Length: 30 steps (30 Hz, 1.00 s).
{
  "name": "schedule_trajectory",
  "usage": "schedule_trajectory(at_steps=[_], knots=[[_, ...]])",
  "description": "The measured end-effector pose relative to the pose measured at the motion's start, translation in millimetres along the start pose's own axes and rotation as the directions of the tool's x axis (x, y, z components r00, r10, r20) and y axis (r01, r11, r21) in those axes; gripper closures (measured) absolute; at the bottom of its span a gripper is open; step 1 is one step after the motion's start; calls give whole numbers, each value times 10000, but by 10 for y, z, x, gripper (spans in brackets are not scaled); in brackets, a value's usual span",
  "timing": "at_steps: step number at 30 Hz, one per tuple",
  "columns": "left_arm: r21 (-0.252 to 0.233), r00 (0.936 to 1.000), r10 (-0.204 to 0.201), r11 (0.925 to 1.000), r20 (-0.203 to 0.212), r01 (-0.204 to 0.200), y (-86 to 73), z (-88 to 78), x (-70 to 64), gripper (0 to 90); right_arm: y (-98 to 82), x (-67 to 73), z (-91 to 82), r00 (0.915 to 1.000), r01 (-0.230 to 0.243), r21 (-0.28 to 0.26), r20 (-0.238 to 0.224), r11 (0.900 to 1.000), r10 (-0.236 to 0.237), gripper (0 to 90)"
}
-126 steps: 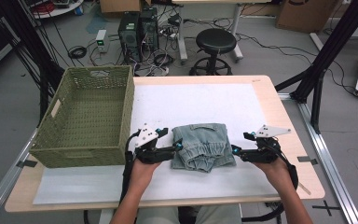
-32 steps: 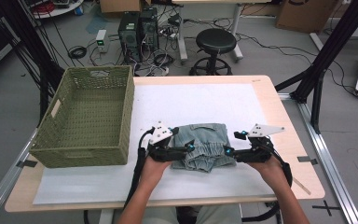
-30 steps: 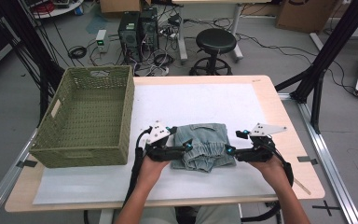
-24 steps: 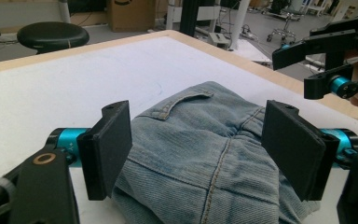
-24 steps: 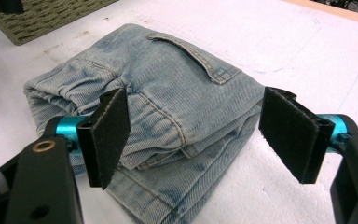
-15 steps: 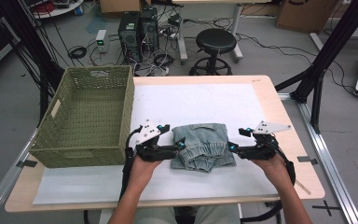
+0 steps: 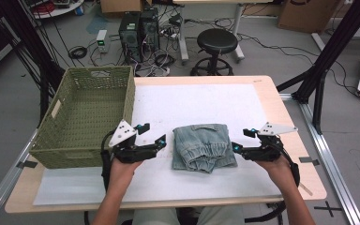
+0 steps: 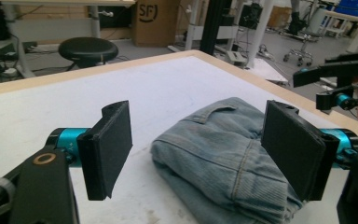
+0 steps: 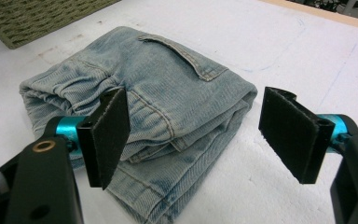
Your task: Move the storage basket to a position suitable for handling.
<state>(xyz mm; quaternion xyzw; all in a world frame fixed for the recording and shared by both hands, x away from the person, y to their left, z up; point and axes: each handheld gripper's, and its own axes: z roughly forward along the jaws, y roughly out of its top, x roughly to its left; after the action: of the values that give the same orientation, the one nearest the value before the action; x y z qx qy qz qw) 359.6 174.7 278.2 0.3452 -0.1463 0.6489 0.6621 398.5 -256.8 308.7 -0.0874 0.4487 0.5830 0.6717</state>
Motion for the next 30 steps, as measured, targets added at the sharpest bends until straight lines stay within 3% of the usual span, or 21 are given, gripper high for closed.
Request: schedule_trajectory(at_steps=[14,23,30], knots=[[-573,9929,96,9982,-1183,-165,169,-594,440,235,-17,-1,-14,10000,71,45,-29,10000,-71,247],[-647,9808,356,9967,-1915,-488,186,-849,734,235,-22,-22,-66,10000,-23,-58,45,10000,23,247],[-939,9705,182,9947,-2406,-420,182,-1055,932,235,-32,-17,-51,10000,-20,-4,29,10000,20,247]])
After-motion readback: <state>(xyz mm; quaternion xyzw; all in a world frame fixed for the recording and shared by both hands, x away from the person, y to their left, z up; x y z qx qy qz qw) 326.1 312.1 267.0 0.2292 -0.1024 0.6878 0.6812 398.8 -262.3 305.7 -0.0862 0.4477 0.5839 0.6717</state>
